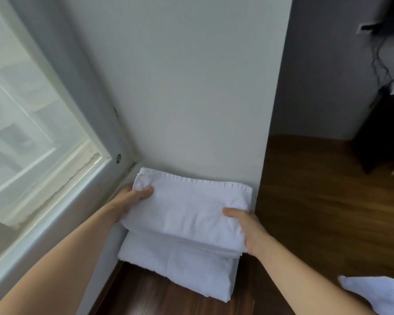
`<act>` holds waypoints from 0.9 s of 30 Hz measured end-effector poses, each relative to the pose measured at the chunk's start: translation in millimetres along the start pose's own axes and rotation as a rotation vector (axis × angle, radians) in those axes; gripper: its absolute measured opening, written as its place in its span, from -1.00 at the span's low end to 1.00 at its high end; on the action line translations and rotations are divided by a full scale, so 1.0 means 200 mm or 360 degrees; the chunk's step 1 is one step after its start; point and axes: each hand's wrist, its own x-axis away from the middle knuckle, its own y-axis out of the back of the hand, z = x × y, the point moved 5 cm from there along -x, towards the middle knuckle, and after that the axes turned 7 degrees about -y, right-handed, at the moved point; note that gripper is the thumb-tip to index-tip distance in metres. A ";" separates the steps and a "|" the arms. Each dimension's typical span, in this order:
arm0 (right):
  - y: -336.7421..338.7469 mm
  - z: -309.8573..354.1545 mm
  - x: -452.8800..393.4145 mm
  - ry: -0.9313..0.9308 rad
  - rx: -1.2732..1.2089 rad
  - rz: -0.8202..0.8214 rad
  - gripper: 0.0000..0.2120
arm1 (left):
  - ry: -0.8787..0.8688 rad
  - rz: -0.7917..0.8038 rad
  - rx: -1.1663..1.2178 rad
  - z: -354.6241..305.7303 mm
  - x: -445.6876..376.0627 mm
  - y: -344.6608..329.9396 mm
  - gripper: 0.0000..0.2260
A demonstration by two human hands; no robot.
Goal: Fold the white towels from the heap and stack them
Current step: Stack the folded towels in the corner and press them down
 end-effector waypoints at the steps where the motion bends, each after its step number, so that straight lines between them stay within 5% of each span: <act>1: 0.00 -0.01 -0.04 -0.0013 -0.0018 -0.0024 -0.36 | 0.0014 0.0016 0.0001 0.01 -0.04 -0.02 -0.62; 7: 0.03 -0.02 -0.09 -0.0005 -0.0024 -0.0034 -0.43 | 0.0020 -0.0002 -0.0066 0.03 -0.12 -0.05 -0.66; 13: 0.02 0.00 -0.04 0.0021 -0.0152 -0.0047 -0.20 | -0.0056 -0.0090 -0.0128 -0.02 -0.10 -0.03 -0.76; 20: -0.01 0.00 -0.05 0.0017 -0.0255 0.0020 -0.21 | -0.0038 -0.0161 -0.0412 -0.03 -0.15 -0.06 -0.73; 27: -0.04 0.06 0.02 0.0107 -0.0242 -0.0017 -0.63 | -0.0086 -0.0242 -0.0430 -0.07 -0.16 -0.04 -0.78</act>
